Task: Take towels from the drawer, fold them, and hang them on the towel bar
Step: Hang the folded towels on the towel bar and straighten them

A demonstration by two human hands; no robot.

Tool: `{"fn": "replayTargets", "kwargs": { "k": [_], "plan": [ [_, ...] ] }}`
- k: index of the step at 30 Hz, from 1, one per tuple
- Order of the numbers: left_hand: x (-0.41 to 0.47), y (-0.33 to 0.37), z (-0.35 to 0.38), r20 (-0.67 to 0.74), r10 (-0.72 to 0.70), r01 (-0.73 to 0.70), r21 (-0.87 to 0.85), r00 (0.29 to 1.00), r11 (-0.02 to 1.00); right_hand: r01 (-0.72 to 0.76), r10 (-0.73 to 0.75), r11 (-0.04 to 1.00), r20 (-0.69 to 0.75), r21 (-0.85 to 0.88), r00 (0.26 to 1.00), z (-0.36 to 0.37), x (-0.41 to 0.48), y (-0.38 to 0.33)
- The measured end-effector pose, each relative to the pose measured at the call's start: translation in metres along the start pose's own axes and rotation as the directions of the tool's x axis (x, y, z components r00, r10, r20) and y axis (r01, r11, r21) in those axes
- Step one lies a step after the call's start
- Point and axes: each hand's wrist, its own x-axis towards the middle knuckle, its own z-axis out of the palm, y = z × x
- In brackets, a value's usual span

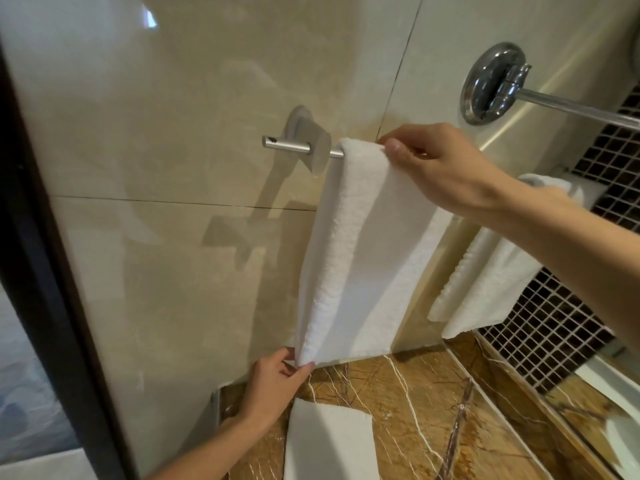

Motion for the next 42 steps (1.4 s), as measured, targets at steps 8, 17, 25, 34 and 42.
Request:
{"fn": "replayTargets", "kwargs": {
  "k": [8,17,25,34,42],
  "plan": [
    [0.003,0.005,0.002,-0.007,0.006,-0.006,-0.010,1.000,1.000,-0.005,0.004,0.998,-0.015,-0.062,1.000,0.001,0.004,0.005],
    [0.001,0.002,0.004,0.019,-0.018,0.018,-0.014,1.000,1.000,-0.035,0.036,0.998,0.014,-0.049,0.999,0.001,0.003,0.004],
    [0.007,0.000,0.007,0.038,-0.004,0.005,-0.012,0.999,1.000,-0.002,-0.004,0.983,-0.037,-0.184,0.999,-0.005,-0.003,0.007],
    [0.017,-0.008,0.013,0.026,0.000,-0.001,0.056,1.000,0.998,-0.058,0.056,0.987,-0.014,-0.151,0.998,-0.005,-0.006,0.011],
    [0.019,-0.012,0.025,0.017,0.033,-0.035,0.065,0.999,0.997,-0.039,0.032,0.983,-0.039,-0.178,0.999,-0.006,-0.009,0.025]
  ]
}}
